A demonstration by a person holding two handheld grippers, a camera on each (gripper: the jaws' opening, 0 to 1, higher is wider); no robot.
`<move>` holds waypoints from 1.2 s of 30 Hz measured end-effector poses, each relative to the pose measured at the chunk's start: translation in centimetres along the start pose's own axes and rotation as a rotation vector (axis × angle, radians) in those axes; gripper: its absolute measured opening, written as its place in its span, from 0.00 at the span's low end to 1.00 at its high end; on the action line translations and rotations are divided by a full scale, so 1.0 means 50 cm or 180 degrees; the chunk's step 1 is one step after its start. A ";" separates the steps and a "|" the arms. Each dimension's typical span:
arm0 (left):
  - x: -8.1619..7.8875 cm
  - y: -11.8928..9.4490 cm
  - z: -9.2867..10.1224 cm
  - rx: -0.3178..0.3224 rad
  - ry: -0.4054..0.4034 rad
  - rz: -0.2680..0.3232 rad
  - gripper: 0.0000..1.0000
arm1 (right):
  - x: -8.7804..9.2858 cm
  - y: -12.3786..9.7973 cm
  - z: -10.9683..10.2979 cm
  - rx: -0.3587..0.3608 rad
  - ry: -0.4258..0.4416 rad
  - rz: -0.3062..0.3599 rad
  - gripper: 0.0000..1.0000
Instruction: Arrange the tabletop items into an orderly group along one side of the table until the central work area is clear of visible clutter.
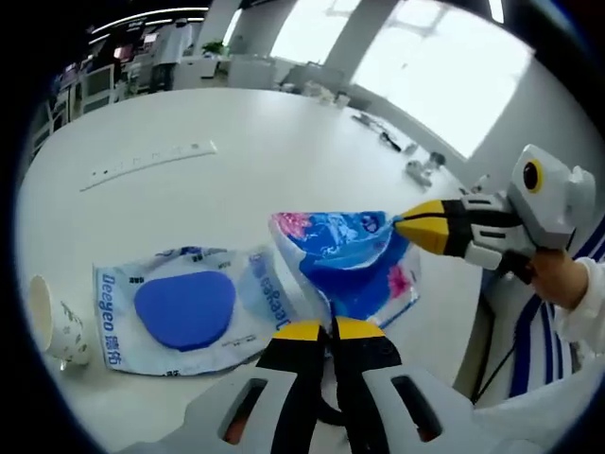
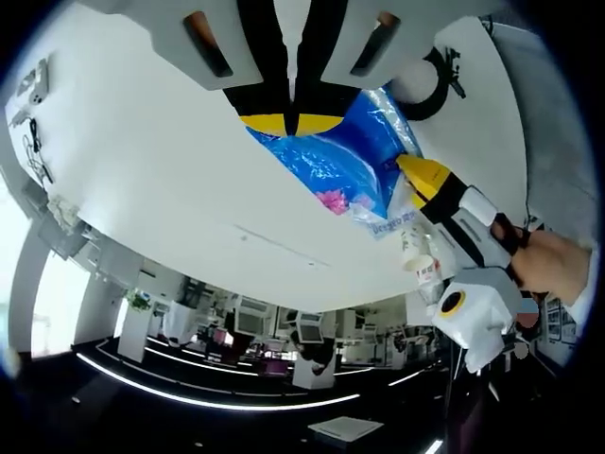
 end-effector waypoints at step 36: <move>-0.063 0.137 0.019 -0.0094 -0.0153 -0.0053 0.00 | 0.041 0.050 0.134 -0.0057 0.0160 0.0028 0.00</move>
Point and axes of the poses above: the point that each gripper's makers call its tool centre point, and the gripper's own axes: y roughly forward along the fingers, z roughly to its right, x roughly out of its underside, the point moved 5 cm from there along -y, roughly backward along the fingers, and after that the axes turned 15 degrees about -z, right-handed, at the moved point
